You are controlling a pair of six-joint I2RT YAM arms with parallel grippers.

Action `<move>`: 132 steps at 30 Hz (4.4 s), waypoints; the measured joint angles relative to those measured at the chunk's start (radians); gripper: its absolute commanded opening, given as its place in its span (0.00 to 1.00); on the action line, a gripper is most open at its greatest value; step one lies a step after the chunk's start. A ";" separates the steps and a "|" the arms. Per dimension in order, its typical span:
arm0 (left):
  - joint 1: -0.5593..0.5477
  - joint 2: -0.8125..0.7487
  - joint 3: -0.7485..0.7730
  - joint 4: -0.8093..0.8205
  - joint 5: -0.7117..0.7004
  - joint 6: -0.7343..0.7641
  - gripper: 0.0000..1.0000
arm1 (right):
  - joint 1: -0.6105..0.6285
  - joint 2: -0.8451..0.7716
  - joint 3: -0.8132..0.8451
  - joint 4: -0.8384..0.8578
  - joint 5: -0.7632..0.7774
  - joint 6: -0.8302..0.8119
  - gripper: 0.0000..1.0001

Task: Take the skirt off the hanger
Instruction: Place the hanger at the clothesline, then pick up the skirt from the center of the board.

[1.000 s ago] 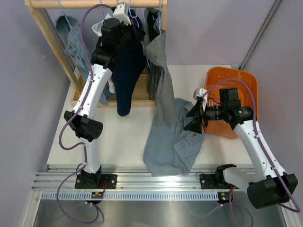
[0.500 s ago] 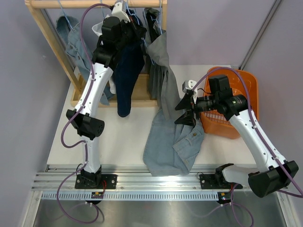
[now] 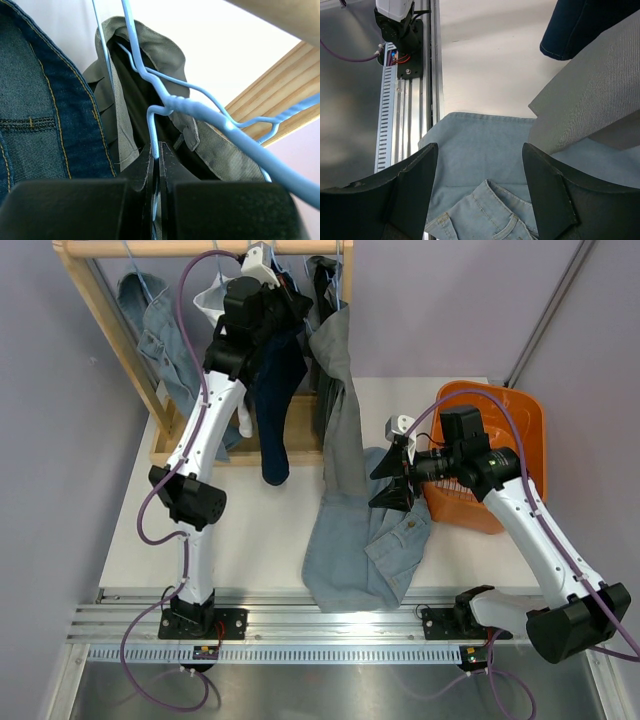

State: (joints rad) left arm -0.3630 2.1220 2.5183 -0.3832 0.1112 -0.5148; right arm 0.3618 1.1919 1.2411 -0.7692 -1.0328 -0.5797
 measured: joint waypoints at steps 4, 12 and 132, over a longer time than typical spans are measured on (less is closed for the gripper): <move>-0.003 0.003 0.000 0.013 -0.012 -0.003 0.00 | 0.000 -0.010 -0.019 0.018 0.000 0.013 0.75; -0.009 0.006 0.000 0.032 -0.032 -0.027 0.00 | 0.000 -0.013 -0.032 0.041 -0.001 0.035 0.75; -0.016 -1.603 -1.699 -0.219 -0.084 0.067 0.99 | 0.299 0.375 -0.312 -0.124 0.570 -0.790 0.00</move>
State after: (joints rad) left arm -0.3794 0.5186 0.8196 -0.6018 0.0269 -0.4477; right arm 0.6609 1.5669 0.9291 -0.8932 -0.4629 -1.3701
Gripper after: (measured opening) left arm 0.985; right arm 0.063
